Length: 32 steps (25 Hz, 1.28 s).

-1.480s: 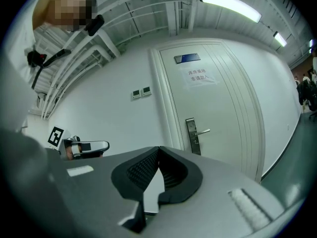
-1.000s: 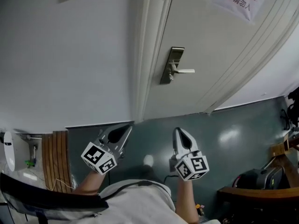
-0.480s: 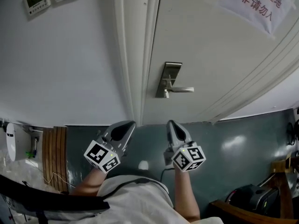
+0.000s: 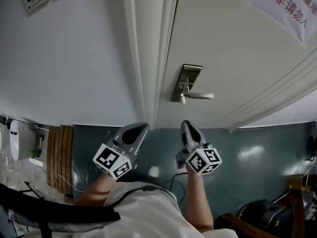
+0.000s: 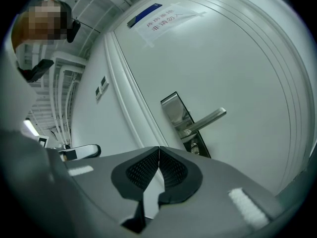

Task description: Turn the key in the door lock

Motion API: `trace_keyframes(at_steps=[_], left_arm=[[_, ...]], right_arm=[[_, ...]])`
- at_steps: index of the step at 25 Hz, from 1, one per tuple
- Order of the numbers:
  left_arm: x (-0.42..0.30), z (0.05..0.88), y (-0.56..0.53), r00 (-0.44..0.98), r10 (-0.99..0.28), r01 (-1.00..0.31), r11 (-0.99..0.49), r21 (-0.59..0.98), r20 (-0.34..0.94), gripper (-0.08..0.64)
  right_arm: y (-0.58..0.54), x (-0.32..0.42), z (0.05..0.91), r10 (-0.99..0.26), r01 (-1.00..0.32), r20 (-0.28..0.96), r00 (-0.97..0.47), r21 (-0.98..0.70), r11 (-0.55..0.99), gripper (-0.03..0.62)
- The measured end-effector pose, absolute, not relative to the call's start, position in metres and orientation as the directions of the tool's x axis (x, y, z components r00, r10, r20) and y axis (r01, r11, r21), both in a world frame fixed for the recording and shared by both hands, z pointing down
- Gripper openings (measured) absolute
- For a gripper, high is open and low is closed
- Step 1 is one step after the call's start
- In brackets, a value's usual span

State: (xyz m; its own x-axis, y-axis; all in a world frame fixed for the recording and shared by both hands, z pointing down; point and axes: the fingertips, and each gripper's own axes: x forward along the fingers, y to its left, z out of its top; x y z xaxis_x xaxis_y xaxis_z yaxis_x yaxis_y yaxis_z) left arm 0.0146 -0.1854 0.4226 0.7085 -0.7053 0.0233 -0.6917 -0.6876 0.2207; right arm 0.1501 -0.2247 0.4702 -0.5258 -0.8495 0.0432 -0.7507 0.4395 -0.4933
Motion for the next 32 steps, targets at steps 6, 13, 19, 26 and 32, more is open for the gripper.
trace_keyframes(at_steps=[6, 13, 19, 26, 32], left_arm=[[0.008, 0.419, -0.192, 0.752, -0.659, -0.645, -0.734, 0.214, 0.009, 0.006], [-0.008, 0.422, -0.203, 0.790, -0.613, -0.603, -0.771, 0.206, 0.020, 0.006], [0.004, 0.426, -0.215, 0.817, -0.575, -0.570, -0.799, 0.192, 0.030, 0.006], [0.023, 0.438, -0.221, 0.853, -0.518, -0.518, -0.829, 0.211, 0.061, 0.006], [0.024, 0.443, -0.226, 0.860, -0.503, -0.509, -0.836, 0.206, 0.083, 0.006]], right_arm=[[-0.225, 0.142, 0.464, -0.878, -0.768, 0.031, -0.477, -0.501, 0.399, 0.009], [-0.238, 0.133, 0.478, -0.904, -0.688, -0.008, -0.427, -0.645, 0.331, 0.010], [-0.277, 0.141, 0.504, -0.910, -0.412, -0.146, -0.389, -0.856, 0.313, 0.059], [-0.321, 0.165, 0.551, -0.948, -0.315, -0.120, -0.296, -0.924, 0.216, 0.177], [-0.344, 0.168, 0.571, -0.950, -0.141, -0.143, -0.278, -0.972, 0.187, 0.192]])
